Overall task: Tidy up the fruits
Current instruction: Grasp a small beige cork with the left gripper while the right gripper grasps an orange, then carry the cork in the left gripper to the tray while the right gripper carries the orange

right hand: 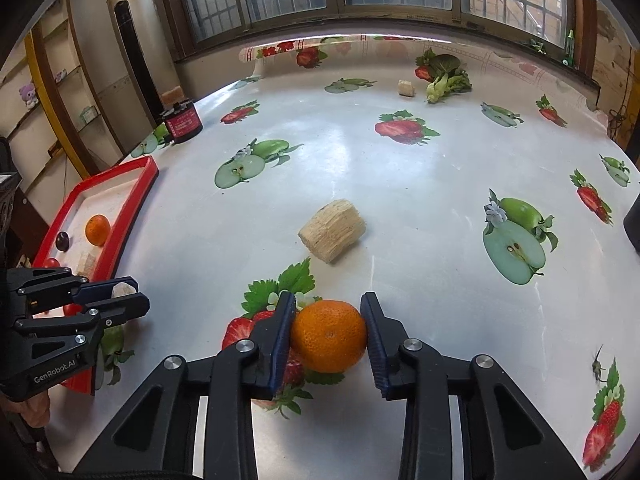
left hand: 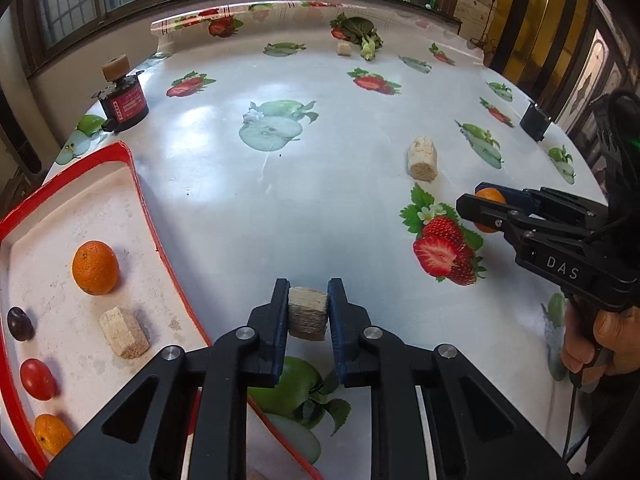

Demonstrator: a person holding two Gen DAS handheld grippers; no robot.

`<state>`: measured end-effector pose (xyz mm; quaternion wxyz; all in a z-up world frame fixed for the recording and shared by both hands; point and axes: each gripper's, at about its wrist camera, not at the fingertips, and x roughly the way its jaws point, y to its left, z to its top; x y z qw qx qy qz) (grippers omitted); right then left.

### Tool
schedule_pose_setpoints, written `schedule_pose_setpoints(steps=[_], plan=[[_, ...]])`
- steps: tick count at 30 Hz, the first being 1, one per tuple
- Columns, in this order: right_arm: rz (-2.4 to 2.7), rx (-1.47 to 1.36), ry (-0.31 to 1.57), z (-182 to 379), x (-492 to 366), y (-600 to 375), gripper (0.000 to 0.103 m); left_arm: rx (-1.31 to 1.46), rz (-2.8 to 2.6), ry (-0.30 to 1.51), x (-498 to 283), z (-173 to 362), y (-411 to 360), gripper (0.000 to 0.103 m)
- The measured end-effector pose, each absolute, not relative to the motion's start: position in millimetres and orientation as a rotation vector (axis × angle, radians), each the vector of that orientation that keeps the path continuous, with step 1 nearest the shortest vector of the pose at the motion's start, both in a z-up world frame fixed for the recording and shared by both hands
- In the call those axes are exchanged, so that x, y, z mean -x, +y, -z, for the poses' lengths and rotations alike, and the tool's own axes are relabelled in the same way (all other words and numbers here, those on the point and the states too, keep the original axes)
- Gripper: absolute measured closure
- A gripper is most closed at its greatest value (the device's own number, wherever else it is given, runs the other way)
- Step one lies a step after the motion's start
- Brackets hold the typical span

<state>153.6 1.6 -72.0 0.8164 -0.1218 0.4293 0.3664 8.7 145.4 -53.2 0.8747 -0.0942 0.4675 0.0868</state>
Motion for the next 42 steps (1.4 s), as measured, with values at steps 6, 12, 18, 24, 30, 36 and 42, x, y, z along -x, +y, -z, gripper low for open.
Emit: schedule_pose_setpoints(steps=[6,12,18,24,30,36,42], plan=[[-0.823,0.225,0.869,49.1,-137.7,-3.8,0.068,0.236,-0.227,0.902,10.3,28.6,155.9,0.087],[-0.874,0.21,0.824,25.7,-121.9,3.9,0.068,0.257,-0.279,0.851,29.9,13.1,167.7,0.087],[-0.926,0.2,0.801,13.0,-105.6,17.7,0.068,0.289,-0.333,0.814,50.7,4.4,184.2,0.087],[-0.977,0.221,0.788,6.9,-87.6,37.3,0.069,0.313,-0.38,0.792,68.6,0.2,198.7,0.087],[-1.018,0.241,0.778,2.9,-74.0,57.2,0.069,0.329,-0.41,0.78,79.4,-0.8,211.4,0.087],[-1.049,0.256,0.774,1.3,-64.1,72.7,0.069,0.35,-0.431,0.769,89.9,-0.9,222.8,0.087],[-1.071,0.266,0.778,1.2,-59.3,86.4,0.069,0.36,-0.449,0.759,98.4,-2.1,231.6,0.087]])
